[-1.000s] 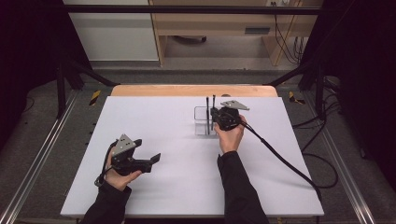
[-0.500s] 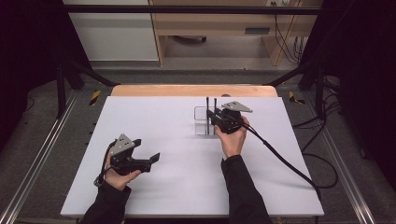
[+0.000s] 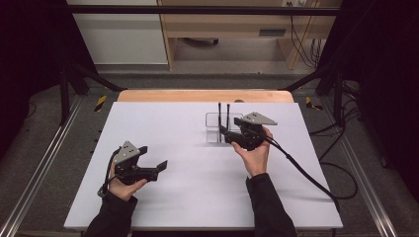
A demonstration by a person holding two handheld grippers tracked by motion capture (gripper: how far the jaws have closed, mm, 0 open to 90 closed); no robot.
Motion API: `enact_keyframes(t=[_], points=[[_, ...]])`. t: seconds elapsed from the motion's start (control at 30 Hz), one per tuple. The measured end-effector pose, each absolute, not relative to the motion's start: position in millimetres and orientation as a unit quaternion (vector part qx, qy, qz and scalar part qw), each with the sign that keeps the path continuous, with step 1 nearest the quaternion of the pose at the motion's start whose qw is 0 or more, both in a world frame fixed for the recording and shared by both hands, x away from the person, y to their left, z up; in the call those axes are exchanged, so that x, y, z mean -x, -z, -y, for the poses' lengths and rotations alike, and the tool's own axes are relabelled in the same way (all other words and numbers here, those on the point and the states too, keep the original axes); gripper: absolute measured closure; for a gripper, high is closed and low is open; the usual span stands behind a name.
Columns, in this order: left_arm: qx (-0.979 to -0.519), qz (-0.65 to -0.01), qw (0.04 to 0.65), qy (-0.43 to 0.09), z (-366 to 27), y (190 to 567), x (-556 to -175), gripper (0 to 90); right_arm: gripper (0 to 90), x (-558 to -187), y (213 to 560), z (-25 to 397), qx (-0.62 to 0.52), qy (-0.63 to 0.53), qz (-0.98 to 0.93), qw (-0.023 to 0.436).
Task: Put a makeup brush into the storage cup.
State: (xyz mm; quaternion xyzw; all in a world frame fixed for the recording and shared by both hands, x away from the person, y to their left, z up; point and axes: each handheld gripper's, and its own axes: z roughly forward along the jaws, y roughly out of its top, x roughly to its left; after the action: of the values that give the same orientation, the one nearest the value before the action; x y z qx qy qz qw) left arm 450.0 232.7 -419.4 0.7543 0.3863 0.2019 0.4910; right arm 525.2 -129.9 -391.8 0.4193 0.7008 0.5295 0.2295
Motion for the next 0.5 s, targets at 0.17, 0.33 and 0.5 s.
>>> enact_keyframes(t=[0.17,0.33,0.5], points=[[-0.752,-0.388,0.493,-0.204,-234.6,418.1,-449.8,6.8,32.5,-515.3,390.9,135.2,-0.405,-0.535,-0.705,0.231],[-0.752,-0.388,0.492,-0.205,-235.3,417.4,-449.4,6.8,29.6,-504.6,390.4,143.0,-0.396,-0.545,-0.704,0.225],[-0.752,-0.389,0.491,-0.206,-235.4,417.7,-449.6,6.8,26.9,-494.0,390.3,150.3,-0.384,-0.544,-0.709,0.231]])
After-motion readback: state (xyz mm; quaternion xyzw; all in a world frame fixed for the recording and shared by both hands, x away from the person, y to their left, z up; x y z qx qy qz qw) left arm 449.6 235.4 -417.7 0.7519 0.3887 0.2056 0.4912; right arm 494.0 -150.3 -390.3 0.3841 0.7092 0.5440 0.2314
